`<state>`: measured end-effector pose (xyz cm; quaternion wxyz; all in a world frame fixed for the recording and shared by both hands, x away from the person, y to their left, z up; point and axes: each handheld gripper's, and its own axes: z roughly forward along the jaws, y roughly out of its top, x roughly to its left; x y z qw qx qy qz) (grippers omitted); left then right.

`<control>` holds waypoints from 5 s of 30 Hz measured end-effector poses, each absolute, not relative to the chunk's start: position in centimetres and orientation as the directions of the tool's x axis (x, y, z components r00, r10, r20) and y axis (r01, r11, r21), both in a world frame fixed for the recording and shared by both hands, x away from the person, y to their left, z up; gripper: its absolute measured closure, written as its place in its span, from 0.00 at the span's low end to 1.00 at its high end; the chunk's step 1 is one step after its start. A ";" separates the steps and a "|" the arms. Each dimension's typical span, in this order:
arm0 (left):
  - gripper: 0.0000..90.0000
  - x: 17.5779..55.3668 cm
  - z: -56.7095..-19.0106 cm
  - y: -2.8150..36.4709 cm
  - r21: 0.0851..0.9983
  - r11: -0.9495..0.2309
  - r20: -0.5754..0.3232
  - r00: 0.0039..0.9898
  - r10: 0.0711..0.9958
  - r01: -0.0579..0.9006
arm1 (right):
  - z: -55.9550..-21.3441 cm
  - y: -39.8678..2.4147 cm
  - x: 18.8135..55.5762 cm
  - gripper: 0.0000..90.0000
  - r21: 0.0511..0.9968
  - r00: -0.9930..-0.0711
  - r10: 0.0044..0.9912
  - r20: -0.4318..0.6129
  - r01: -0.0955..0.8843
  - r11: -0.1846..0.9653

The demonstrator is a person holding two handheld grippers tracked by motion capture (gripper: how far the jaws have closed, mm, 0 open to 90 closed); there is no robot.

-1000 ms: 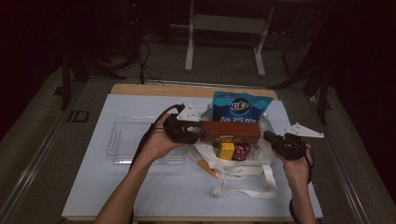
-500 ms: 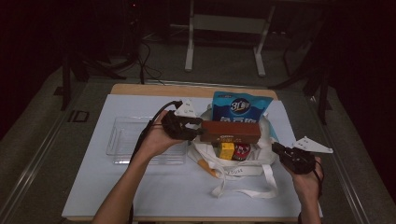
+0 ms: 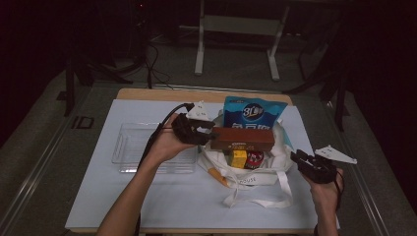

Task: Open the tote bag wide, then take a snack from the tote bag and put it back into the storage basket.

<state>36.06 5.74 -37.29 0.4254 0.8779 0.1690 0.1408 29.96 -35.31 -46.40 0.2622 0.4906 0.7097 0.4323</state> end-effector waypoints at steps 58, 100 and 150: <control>0.50 39.1 -36.4 -0.5 0.678 -0.726 0.108 0.961 0.255 0.117 | -48.0 -33.0 30.5 0.96 0.844 -0.486 0.873 0.047 0.486 0.225; 0.41 41.7 -37.1 -6.0 0.460 -0.882 0.023 0.991 0.133 0.107 | -48.2 -33.2 30.5 0.95 0.839 -0.492 0.869 0.056 0.495 0.226; 0.48 38.8 -35.5 -1.3 0.493 -0.870 0.105 0.993 0.051 -0.008 | -48.4 -33.3 30.6 0.95 0.839 -0.494 0.868 0.057 0.494 0.227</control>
